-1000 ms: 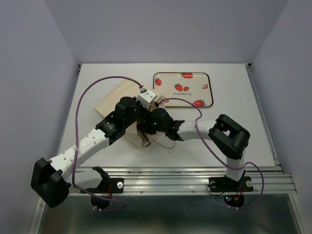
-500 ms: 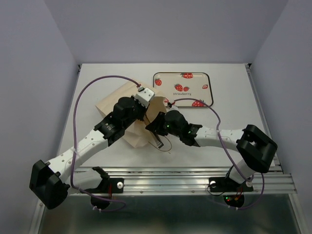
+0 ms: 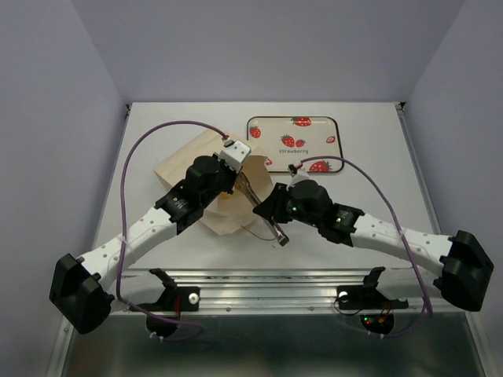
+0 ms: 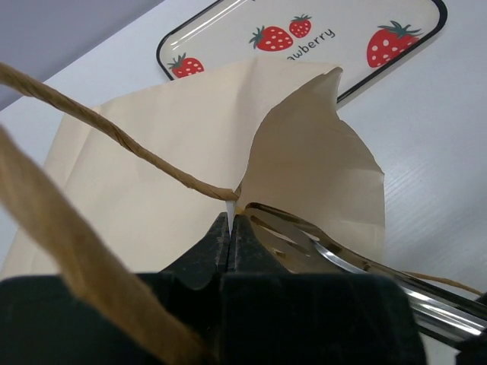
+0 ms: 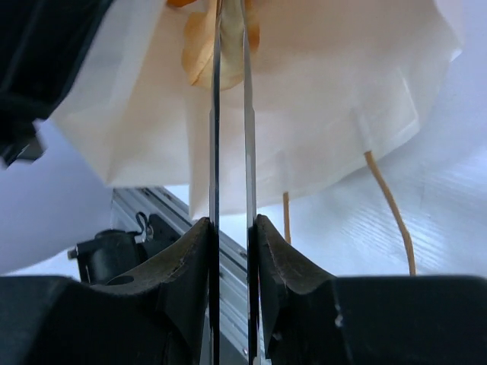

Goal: Take the fake bread out of the paper bag
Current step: Take out the fake bread from the paper bag.

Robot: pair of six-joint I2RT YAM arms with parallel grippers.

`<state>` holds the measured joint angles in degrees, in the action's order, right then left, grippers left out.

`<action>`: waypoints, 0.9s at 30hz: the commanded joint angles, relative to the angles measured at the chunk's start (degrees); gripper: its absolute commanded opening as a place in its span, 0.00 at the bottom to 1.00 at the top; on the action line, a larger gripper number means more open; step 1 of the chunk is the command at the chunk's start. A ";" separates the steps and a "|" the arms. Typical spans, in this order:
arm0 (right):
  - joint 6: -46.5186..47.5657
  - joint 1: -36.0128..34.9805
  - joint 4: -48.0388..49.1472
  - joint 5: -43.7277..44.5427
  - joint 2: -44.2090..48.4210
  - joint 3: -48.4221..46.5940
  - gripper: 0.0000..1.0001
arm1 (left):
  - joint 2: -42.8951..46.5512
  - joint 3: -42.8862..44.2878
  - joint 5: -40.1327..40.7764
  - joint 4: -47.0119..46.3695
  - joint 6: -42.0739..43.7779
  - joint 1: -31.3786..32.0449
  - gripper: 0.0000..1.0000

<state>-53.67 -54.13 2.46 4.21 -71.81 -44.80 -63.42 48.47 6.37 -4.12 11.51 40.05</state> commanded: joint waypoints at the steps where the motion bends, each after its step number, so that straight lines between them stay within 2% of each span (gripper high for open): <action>1: 7.51 -0.54 -10.06 -2.10 6.67 -1.87 0.01 | -1.00 3.47 0.49 -3.18 -0.35 0.20 0.00; 6: 10.07 -0.54 -21.07 -5.95 11.41 -3.89 0.01 | -2.06 4.18 1.27 -2.82 -0.43 0.20 0.00; 11: 9.81 -0.54 -31.09 -0.70 18.27 -5.65 0.01 | -1.97 4.00 2.06 -2.82 -0.70 0.20 0.00; 15: 10.16 -0.54 -35.14 -0.70 22.76 -8.45 0.01 | -1.62 3.92 2.42 -2.82 -0.87 0.20 0.00; 20: 11.30 -0.54 -44.63 7.03 21.89 -13.82 0.01 | -1.27 3.65 2.94 -2.82 -1.14 0.20 0.00; 27: 12.80 -0.54 -52.37 10.64 23.38 -22.17 0.01 | -1.88 4.09 4.44 -2.65 -1.22 0.20 0.00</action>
<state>-42.54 -54.15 -44.86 10.41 -50.06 -61.23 -65.89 50.00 8.88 -4.14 10.96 40.07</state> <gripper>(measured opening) 0.317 0.026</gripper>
